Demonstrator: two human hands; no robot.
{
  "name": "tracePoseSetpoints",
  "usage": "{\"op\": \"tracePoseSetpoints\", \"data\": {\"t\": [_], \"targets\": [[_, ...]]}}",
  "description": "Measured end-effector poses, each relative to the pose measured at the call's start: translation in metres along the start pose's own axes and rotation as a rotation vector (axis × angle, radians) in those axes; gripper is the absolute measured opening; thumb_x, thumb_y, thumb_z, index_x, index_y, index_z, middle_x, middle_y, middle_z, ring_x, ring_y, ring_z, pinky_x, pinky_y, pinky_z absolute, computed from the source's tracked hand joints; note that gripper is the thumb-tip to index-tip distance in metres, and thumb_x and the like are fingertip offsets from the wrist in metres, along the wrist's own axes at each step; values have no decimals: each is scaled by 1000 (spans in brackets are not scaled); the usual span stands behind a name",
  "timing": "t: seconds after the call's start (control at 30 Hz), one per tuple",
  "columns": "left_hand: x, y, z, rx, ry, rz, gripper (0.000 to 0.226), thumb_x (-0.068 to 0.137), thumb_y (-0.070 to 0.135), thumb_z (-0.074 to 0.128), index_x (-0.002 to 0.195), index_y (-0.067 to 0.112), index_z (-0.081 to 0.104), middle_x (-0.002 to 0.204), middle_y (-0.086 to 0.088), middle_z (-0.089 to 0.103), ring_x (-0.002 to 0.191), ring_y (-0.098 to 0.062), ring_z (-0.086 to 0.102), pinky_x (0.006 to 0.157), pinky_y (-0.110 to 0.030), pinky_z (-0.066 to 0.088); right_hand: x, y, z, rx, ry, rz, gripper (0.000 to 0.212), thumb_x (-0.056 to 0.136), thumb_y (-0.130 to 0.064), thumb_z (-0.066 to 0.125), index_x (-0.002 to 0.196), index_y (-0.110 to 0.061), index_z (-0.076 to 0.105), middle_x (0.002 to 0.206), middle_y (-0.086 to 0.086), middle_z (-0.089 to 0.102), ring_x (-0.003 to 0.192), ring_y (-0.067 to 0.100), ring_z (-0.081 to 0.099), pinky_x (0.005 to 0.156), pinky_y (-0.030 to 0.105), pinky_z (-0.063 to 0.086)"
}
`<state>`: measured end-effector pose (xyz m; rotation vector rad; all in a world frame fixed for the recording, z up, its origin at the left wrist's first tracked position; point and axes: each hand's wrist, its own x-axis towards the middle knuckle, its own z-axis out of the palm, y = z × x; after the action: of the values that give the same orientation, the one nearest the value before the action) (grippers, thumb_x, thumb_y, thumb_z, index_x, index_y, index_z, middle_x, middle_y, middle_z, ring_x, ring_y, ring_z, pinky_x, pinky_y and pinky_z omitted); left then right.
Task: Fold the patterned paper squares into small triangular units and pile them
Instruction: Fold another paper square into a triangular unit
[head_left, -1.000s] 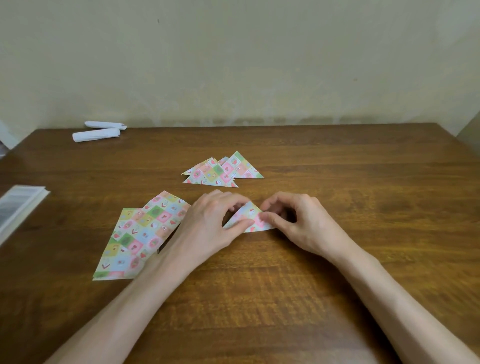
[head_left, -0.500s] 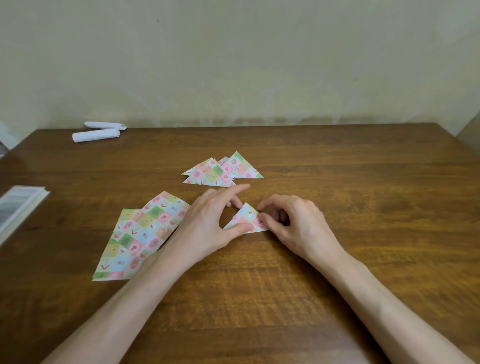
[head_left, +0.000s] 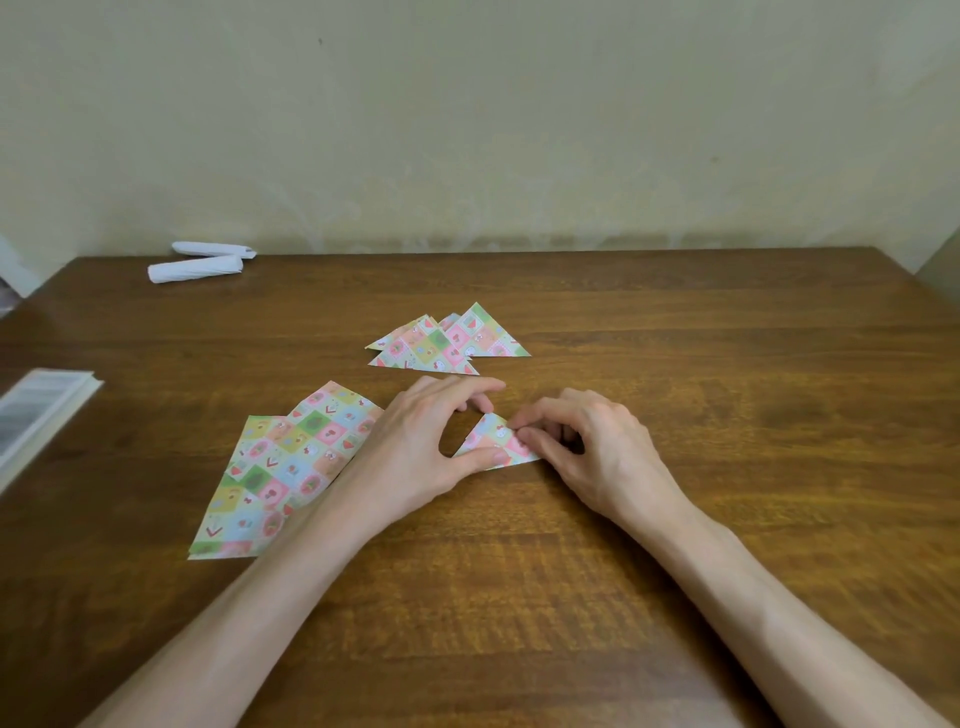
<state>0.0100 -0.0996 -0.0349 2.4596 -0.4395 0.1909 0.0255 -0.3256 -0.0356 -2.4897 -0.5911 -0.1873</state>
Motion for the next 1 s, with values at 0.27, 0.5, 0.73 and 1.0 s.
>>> {"op": "tracePoseSetpoints", "data": {"t": [0.27, 0.5, 0.73, 1.0], "targets": [[0, 1, -2, 34, -13, 19, 59, 86, 54, 75, 140, 46, 52, 117, 30, 59, 118, 1, 49, 106, -33, 43, -2, -1, -1, -59, -7, -17, 13, 99, -44, 61, 110, -45, 69, 83, -15, 50, 88, 3, 47, 63, 27, 34], [-1, -1, -3, 132, 21, 130, 24, 104, 39, 58, 126, 38, 68, 119, 27, 63, 118, 2, 50, 100, -33, 43, -3, -6, -6, -92, -53, -33, 16, 101, -46, 55, 112, -43, 66, 95, -14, 55, 99, 10, 52, 73, 34, 48], [3, -5, -5, 170, 11, 172, 20, 97, 38, 69, 115, 36, 78, 115, 23, 66, 115, -5, 54, 94, -37, 44, -4, -5, -7, -76, -55, -38, 15, 101, -47, 57, 110, -42, 67, 86, -18, 48, 94, 4, 47, 68, 29, 39], [7, -10, -9, 157, -56, 190, 24, 95, 44, 71, 116, 35, 78, 118, 24, 65, 119, -5, 51, 99, -41, 44, -4, -8, -9, -71, -67, 6, 20, 96, -57, 61, 107, -42, 69, 86, -14, 51, 92, 5, 49, 61, 15, 30]]}}
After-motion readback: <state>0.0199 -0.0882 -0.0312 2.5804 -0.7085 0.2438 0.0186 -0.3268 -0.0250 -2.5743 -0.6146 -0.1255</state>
